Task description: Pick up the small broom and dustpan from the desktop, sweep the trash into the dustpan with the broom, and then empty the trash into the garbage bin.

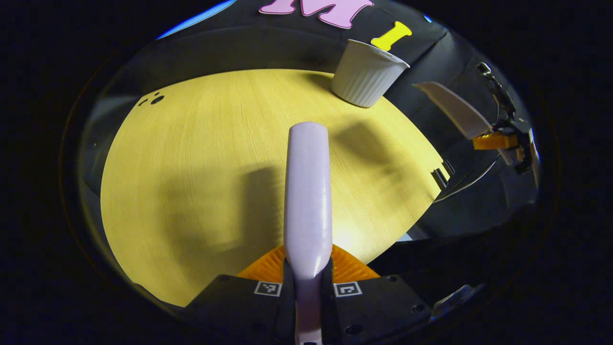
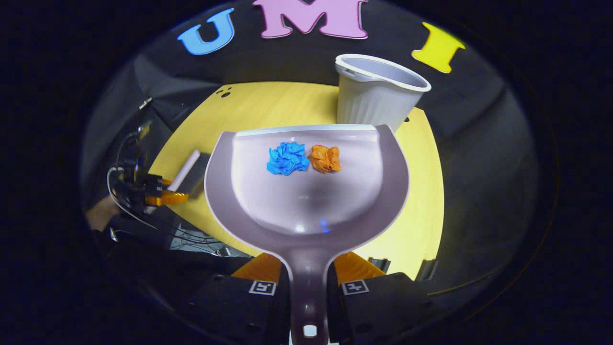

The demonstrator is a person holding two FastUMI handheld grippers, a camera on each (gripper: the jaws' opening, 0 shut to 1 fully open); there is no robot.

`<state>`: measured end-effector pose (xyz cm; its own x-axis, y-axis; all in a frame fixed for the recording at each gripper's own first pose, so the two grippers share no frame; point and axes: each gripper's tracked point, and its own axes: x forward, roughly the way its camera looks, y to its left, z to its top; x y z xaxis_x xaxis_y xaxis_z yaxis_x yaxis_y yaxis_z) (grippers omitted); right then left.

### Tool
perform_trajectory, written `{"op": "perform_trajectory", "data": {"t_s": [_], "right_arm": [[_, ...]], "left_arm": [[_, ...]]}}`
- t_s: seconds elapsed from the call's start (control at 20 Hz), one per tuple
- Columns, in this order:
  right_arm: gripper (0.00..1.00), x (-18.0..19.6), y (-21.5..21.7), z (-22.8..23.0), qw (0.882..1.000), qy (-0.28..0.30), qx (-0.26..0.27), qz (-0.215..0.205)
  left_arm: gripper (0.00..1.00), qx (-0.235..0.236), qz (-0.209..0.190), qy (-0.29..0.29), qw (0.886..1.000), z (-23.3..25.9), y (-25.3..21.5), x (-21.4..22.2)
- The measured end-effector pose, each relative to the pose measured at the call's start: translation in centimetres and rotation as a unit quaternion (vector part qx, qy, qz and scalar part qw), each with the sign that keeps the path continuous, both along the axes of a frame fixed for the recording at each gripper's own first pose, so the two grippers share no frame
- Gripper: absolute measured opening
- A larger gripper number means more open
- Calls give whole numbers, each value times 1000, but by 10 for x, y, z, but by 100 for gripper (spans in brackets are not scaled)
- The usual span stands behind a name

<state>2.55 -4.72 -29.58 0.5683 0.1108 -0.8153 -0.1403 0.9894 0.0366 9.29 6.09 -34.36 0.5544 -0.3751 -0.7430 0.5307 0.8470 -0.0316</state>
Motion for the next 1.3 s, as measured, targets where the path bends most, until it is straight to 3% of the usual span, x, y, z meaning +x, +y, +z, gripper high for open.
{"op": "perform_trajectory", "data": {"t_s": [0.15,0.2,0.6,0.85,1.0,1.3], "right_arm": [[31,3,4,5,1000,-4,20,-24],[34,5,5,6,999,-9,31,-35],[35,32,1,17,991,-45,64,-105],[35,58,-11,20,988,-71,50,-126],[30,69,-27,18,987,-78,18,-140],[34,73,-39,15,984,-91,-48,-145]], "left_arm": [[25,0,8,5,1000,2,7,12],[24,1,11,5,1000,2,4,14],[25,-11,40,6,999,13,2,23],[25,-34,62,2,997,32,-7,25],[25,-37,60,-2,997,36,-11,28],[24,-47,88,8,995,31,-8,19]]}}
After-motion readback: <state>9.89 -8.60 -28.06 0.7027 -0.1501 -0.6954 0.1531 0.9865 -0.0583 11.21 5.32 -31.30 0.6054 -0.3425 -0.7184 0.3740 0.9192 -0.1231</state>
